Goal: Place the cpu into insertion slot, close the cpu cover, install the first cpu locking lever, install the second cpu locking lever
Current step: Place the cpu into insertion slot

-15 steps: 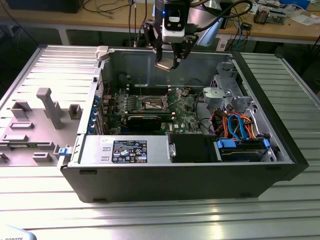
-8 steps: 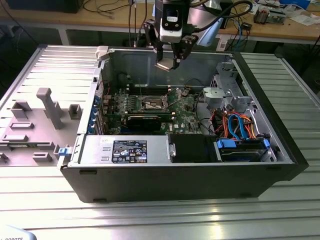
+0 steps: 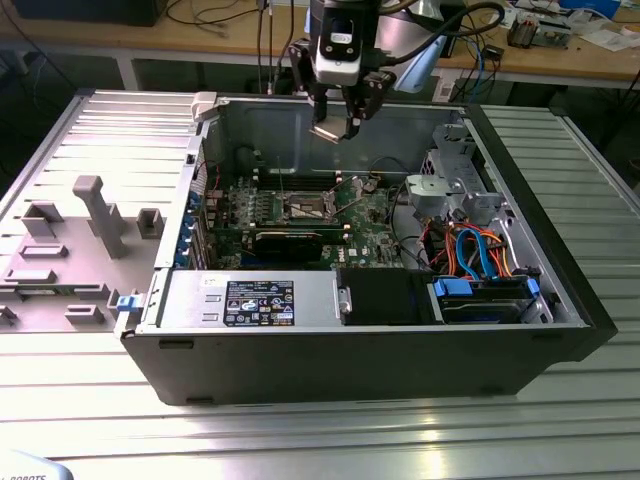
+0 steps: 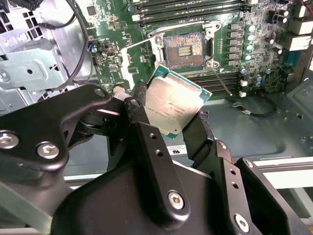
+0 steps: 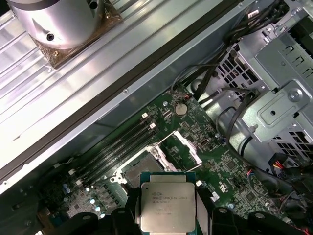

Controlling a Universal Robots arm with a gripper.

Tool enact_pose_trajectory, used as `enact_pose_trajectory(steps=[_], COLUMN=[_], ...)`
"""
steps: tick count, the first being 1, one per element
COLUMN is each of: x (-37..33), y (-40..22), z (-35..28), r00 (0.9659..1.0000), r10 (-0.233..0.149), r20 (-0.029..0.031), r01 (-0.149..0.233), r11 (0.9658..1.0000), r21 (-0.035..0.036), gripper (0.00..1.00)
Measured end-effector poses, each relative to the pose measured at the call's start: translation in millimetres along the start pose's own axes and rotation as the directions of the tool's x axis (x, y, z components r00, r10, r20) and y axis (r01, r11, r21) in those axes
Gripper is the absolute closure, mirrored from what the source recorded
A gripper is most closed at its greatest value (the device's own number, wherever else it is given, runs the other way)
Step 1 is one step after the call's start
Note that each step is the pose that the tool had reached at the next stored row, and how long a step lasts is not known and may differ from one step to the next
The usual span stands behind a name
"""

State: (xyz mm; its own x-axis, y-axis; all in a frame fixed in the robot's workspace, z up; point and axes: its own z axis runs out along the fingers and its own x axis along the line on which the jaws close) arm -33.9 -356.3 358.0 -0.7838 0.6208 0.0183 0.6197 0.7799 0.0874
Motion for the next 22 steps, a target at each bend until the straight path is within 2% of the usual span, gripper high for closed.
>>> enact_pose_trajectory(steps=[8, 11, 17, 22], x=[0.0, 0.0, 0.0, 0.0], y=[0.0, -0.1, -0.2, -0.2], z=[0.5, 1.7, 2.2, 2.2], r00=[0.9984, 0.9932, 0.9823, 0.9822], r10=[0.057, 0.116, 0.187, 0.187], r20=[0.0050, 0.0109, 0.0178, 0.0181], r01=[-0.057, -0.116, -0.187, -0.187], r11=[0.9984, 0.9933, 0.9824, 0.9824], r21=[-0.0012, -0.0019, -0.0031, -0.0030], gripper=[0.46, 0.46, 0.46, 0.46])
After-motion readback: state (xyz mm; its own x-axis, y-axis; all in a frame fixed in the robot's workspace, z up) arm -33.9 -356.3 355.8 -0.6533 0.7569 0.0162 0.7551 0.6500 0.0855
